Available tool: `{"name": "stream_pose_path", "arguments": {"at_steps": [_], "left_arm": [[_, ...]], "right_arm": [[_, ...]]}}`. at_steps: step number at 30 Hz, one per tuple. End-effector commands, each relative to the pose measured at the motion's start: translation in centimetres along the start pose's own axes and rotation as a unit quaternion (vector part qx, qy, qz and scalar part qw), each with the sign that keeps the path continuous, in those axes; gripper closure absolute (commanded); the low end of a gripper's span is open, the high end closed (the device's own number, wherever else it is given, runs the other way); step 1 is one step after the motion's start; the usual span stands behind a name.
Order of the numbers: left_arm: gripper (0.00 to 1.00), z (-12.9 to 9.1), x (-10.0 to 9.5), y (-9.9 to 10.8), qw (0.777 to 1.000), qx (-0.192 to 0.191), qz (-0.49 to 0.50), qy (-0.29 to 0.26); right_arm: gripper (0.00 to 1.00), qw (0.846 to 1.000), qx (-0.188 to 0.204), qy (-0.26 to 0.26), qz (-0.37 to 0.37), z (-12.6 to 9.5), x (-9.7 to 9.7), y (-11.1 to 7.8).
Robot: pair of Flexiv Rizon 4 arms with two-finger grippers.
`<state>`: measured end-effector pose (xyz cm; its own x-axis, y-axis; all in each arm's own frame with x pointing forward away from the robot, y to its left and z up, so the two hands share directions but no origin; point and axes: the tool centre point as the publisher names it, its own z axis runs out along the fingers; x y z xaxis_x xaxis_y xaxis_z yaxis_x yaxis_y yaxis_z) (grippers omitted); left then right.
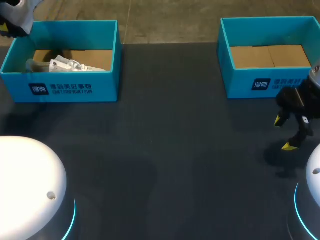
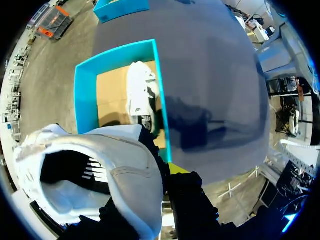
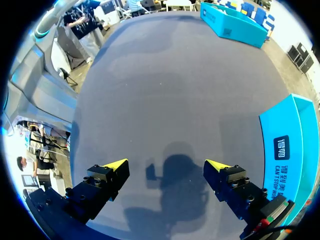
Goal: Take the shoe out of the shoebox, open the shoe tongue, remove and reinsert the insole, then place the shoe into the shoebox
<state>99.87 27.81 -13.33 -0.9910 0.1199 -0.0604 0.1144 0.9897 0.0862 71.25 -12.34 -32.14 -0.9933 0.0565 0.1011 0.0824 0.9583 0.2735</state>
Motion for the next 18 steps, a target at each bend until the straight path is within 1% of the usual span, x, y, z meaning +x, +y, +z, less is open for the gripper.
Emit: {"name": "stream_pose_path", "arguments": {"at_steps": [1,8,12,15,16,18], "left_arm": [[1.00,0.0,-1.8,1.1,1.000,0.006,-0.001,0.005],[1.00,0.7,-3.5,2.0,1.000,0.009,0.029,-0.001],[1.00,0.9,-4.3,2.5,0.996,0.022,0.086,-0.012],[1.00,1.2,-4.8,3.1,0.992,0.025,0.123,-0.015],[1.00,1.2,-5.0,3.3,0.991,0.020,0.131,-0.011],[1.00,1.4,-5.1,3.6,0.984,0.019,0.174,-0.017]], "right_arm": [[0.00,1.000,0.001,-0.001,0.001,0.0,0.1,0.0],[0.00,1.000,0.001,-0.001,0.001,0.0,0.1,0.0],[0.00,1.000,0.001,-0.001,0.001,0.0,0.1,0.0],[0.00,1.000,0.001,-0.001,0.001,0.0,0.1,0.0],[0.00,1.000,0.001,-0.001,0.001,0.0,0.1,0.0],[0.00,1.000,0.001,-0.001,0.001,0.0,0.1,0.0]]}}
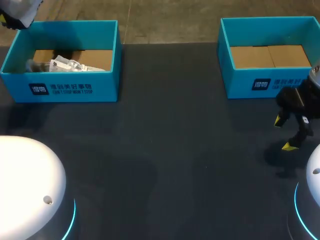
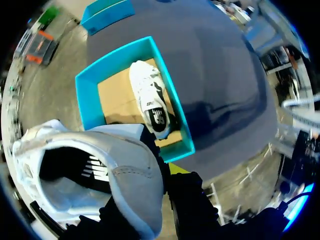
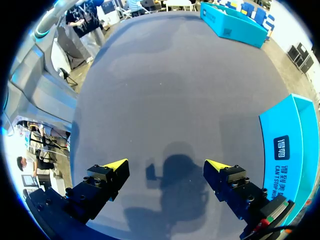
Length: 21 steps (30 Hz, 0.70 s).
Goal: Take the shoe out of the shoebox, open the shoe tongue, remove and reinsert the insole, then place the shoe into the shoebox
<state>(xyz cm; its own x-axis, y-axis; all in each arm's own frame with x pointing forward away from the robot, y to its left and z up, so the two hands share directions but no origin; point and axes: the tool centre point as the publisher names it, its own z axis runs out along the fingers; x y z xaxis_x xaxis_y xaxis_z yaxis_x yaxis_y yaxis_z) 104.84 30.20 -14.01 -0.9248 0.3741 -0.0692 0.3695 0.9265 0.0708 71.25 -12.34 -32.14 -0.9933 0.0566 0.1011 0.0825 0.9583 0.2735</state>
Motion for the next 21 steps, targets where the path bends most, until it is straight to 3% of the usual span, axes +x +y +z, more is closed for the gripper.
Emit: {"name": "stream_pose_path", "arguments": {"at_steps": [1,3,5,21], "left_arm": [[1.00,0.20,-0.25,0.87,0.998,0.002,0.061,-0.001],[1.00,0.21,0.19,0.88,0.994,-0.017,0.103,-0.011],[1.00,0.50,0.30,0.40,0.991,-0.100,0.090,0.008],[1.00,0.50,0.30,0.40,0.991,-0.100,0.090,0.008]], "right_arm": [[0.00,1.000,0.001,-0.001,0.001,0.03,0.05,0.04],[0.00,1.000,0.001,-0.001,0.001,0.03,0.05,0.04],[0.00,1.000,0.001,-0.001,0.001,0.03,0.05,0.04],[0.00,1.000,0.001,-0.001,0.001,0.03,0.05,0.04]]}}
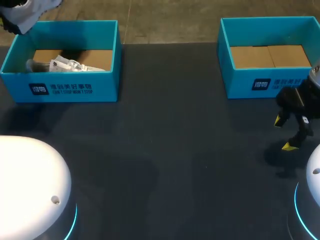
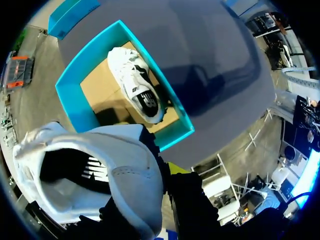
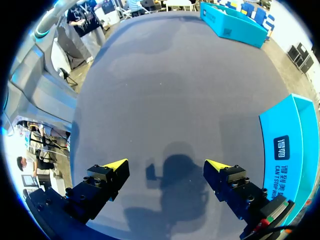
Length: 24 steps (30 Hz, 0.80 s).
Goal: Take the shoe out of the shoebox, open the shoe tongue, remove and reinsert the insole, then place the shoe into the shoebox
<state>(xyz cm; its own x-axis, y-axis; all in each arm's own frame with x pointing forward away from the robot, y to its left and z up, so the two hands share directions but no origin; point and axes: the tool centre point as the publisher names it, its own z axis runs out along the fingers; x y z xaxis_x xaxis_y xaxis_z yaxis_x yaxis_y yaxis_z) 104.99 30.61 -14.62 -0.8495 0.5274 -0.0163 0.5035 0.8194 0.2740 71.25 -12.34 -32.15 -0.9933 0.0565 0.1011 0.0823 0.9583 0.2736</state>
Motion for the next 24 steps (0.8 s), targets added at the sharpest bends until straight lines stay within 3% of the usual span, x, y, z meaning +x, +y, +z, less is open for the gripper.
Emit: {"name": "stream_pose_path", "arguments": {"at_steps": [1,3,7,8,11,13,18,21,23,24], "left_arm": [[1.00,-0.1,0.2,0.0,1.000,-0.001,0.001,-0.003],[1.00,0.4,0.5,0.8,0.999,0.025,0.006,-0.021],[1.00,2.0,0.3,2.4,0.990,0.075,0.114,-0.039],[1.00,2.3,0.3,2.9,0.989,0.057,0.132,-0.040],[1.00,2.8,0.2,4.1,0.978,0.061,0.195,-0.045],[1.00,2.9,0.3,4.7,0.978,0.033,0.203,-0.046],[1.00,2.5,0.3,4.7,0.956,0.026,0.283,-0.076],[1.00,2.4,0.1,4.9,0.931,0.049,0.349,-0.093],[1.00,2.2,0.1,5.2,0.902,0.047,0.413,-0.118],[1.00,2.2,0.1,5.2,0.902,0.047,0.413,-0.118]], "right_arm": [[0.00,1.000,0.001,-0.001,0.001,0.0,0.1,0.0],[0.00,1.000,0.001,-0.001,0.001,0.0,0.1,0.0],[0.00,1.000,0.001,-0.001,0.001,0.0,0.1,0.0],[0.00,1.000,0.001,-0.001,0.001,0.0,0.1,0.0],[0.00,1.000,0.001,-0.001,0.001,0.0,0.1,0.0],[0.00,1.000,0.001,-0.001,0.001,0.0,0.1,0.0],[0.00,1.000,0.001,-0.001,0.001,0.0,0.1,0.0],[0.00,1.000,0.001,-0.001,0.001,0.0,0.1,0.0],[0.00,1.000,0.001,-0.001,0.001,0.0,0.1,0.0],[0.00,1.000,0.001,-0.001,0.001,0.0,0.1,0.0]]}}
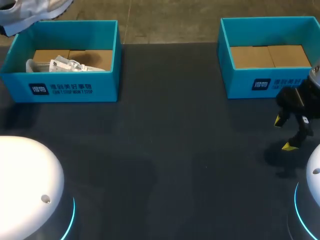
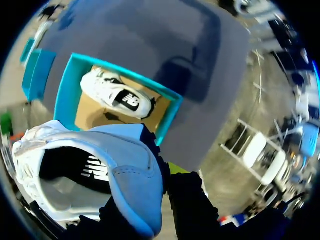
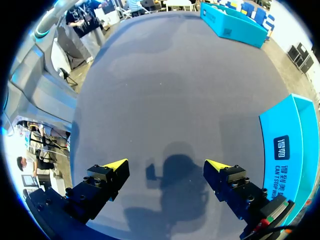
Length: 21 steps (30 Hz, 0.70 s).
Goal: Take the shoe out of the shoebox, open the shoe tongue, remove and reinsert the insole, then place the shoe into the shoebox
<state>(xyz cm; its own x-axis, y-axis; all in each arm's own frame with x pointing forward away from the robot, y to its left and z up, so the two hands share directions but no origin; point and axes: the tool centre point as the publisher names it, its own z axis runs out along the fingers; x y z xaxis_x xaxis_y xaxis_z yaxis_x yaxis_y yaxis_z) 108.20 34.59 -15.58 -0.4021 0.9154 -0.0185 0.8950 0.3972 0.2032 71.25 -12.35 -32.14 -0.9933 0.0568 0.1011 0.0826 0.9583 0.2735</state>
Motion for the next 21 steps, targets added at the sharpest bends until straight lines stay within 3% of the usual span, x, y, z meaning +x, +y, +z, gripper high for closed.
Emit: {"name": "stream_pose_path", "arguments": {"at_steps": [1,11,16,21], "left_arm": [[1.00,-0.3,0.9,0.1,0.990,0.005,0.137,-0.045],[1.00,-0.3,0.9,0.1,0.990,0.005,0.137,-0.045],[1.00,1.0,0.0,1.2,0.986,-0.013,0.164,-0.014],[1.00,2.3,-0.9,1.9,0.983,0.005,0.185,-0.007]], "right_arm": [[0.00,1.000,0.001,-0.001,0.001,0.0,0.1,0.0],[0.00,1.000,0.001,-0.001,0.001,0.0,0.1,0.0],[0.00,1.000,0.001,-0.001,0.001,0.0,0.1,0.0],[0.00,1.000,0.001,-0.001,0.001,0.0,0.1,0.0]]}}
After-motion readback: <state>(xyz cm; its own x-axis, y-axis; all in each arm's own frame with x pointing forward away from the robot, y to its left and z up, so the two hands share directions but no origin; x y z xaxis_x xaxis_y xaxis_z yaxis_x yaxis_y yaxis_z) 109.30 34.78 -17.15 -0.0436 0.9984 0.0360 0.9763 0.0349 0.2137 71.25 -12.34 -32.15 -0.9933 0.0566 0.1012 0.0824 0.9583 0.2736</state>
